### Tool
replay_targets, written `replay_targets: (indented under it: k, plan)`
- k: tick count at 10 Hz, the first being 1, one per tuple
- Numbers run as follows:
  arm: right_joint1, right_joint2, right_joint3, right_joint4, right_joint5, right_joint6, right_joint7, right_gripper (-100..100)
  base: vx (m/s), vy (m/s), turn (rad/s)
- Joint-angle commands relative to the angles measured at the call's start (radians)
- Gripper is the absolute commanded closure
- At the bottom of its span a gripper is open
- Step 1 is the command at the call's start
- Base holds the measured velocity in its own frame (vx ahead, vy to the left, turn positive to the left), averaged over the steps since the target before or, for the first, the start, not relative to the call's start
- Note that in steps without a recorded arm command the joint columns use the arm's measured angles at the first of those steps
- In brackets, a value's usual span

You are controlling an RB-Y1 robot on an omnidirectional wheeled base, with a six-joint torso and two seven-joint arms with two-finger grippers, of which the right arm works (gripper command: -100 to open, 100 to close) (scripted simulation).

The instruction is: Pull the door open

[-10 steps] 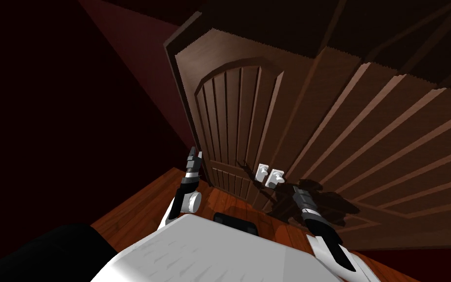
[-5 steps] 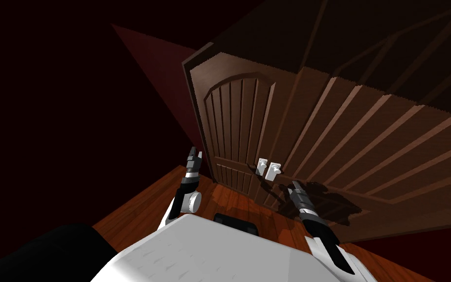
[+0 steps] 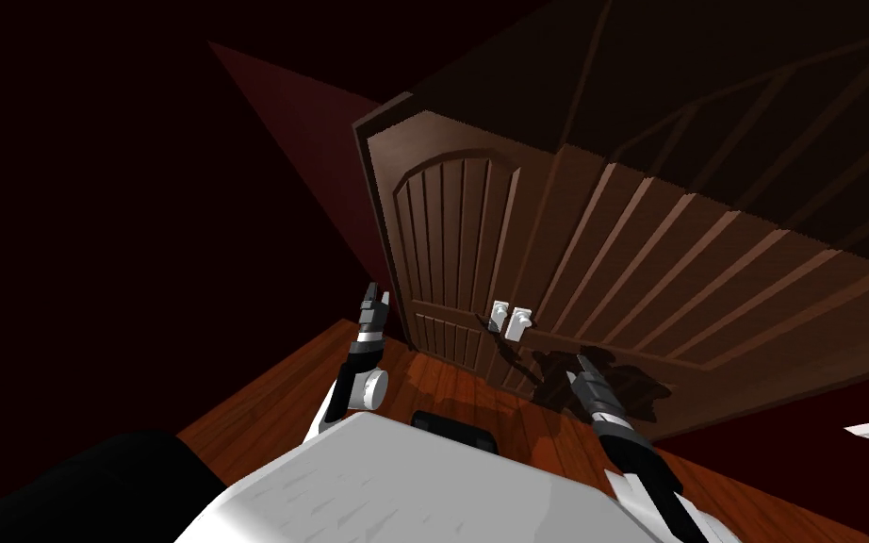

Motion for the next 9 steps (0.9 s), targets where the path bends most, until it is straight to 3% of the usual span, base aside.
replay_targets:
  k: [1, 5, 8, 9]
  plan:
    - [0.001, 0.004, -0.028, 0.026, -0.003, -0.002, 0.016, -100, 0.083, -0.108, -0.097]
    - [-0.033, 0.016, -0.009, 0.026, -0.001, -0.005, 0.024, -100, 0.18, -0.033, 0.053]
    - [-0.069, 0.031, 0.028, 0.014, 0.004, -0.014, 0.026, -100, 0.201, 0.08, 0.144]
    - [-0.069, 0.024, 0.017, 0.034, 0.002, -0.021, 0.025, -100, 0.094, 0.057, 0.022]
